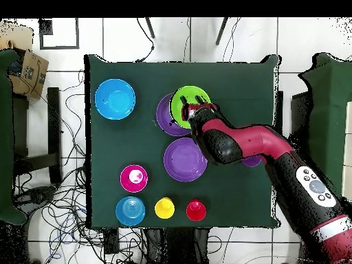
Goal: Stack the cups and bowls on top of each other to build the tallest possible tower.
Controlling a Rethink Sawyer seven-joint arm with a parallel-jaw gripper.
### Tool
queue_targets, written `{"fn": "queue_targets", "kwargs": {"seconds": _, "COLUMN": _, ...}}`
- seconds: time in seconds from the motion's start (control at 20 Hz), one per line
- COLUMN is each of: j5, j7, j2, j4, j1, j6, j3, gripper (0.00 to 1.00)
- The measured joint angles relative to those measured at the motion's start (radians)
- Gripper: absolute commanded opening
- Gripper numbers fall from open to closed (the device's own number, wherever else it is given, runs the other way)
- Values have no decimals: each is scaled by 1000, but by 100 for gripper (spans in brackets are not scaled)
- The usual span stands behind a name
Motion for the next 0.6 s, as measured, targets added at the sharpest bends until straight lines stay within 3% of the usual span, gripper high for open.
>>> {"fn": "queue_targets", "kwargs": {"seconds": 0.35, "j5": 88, "j7": 0, "j2": -49, "j4": -24, "j1": 7, "j6": 55, "j3": 16, "gripper": 100}}
{"fn": "queue_targets", "kwargs": {"seconds": 0.6, "j5": 133, "j7": 0, "j2": -72, "j4": -98, "j1": 53, "j6": 124, "j3": 8, "gripper": 100}}
